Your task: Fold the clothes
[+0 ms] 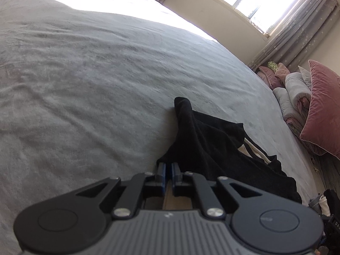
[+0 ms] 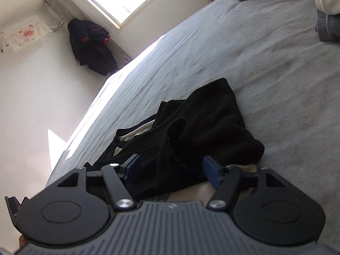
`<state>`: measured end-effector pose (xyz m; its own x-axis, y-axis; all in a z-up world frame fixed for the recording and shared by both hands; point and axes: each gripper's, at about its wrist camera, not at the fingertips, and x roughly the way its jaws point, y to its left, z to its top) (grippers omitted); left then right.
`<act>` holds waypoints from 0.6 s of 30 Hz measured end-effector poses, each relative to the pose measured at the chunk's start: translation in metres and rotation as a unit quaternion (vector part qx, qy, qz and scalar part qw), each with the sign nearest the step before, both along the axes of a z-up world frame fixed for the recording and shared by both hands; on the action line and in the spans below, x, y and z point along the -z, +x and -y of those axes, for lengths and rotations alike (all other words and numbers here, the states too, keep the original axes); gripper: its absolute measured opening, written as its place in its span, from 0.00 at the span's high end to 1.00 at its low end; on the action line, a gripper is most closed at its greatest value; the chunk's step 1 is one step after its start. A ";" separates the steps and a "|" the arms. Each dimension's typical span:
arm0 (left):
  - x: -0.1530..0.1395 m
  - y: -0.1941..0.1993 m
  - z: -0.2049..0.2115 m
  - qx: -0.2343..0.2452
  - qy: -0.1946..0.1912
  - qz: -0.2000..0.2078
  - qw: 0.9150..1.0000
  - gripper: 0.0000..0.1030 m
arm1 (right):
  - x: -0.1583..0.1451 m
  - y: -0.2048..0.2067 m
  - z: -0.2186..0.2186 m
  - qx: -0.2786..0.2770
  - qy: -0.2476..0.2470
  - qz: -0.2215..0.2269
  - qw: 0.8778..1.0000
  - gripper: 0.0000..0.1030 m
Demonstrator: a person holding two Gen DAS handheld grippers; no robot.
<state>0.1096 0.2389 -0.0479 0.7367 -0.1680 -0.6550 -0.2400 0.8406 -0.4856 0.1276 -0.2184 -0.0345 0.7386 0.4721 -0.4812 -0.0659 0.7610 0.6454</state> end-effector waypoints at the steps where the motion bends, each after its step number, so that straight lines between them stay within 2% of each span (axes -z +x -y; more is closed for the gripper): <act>1: 0.000 0.000 0.000 -0.001 -0.001 0.000 1.000 0.96 | -0.005 0.002 0.001 0.007 -0.002 0.004 1.000 0.32; 6: 0.000 0.001 0.002 -0.005 -0.001 0.002 1.000 0.96 | -0.008 0.026 -0.009 0.012 -0.038 -0.012 0.999 0.32; 8: 0.000 0.001 0.002 -0.008 -0.003 0.004 1.000 0.96 | -0.007 0.031 -0.018 0.003 -0.062 -0.010 0.998 0.37; 9: 0.000 0.001 0.002 -0.009 -0.003 0.006 1.000 0.96 | -0.008 0.034 -0.023 -0.001 -0.077 -0.006 0.997 0.49; 10: 0.000 0.001 0.003 -0.009 -0.004 0.008 1.000 0.96 | -0.009 0.036 -0.029 -0.006 -0.099 -0.006 0.995 0.68; 12: 0.000 0.000 0.002 -0.012 -0.005 0.013 1.000 0.96 | -0.015 0.039 -0.043 -0.009 -0.151 -0.002 0.989 0.91; 15: -0.005 -0.004 -0.002 -0.027 -0.013 0.036 0.999 0.96 | -0.034 0.039 -0.060 -0.012 -0.216 0.047 0.975 0.91; 18: -0.010 -0.008 -0.006 -0.037 -0.025 0.070 0.997 0.96 | -0.061 0.037 -0.068 -0.016 -0.232 0.101 0.967 0.91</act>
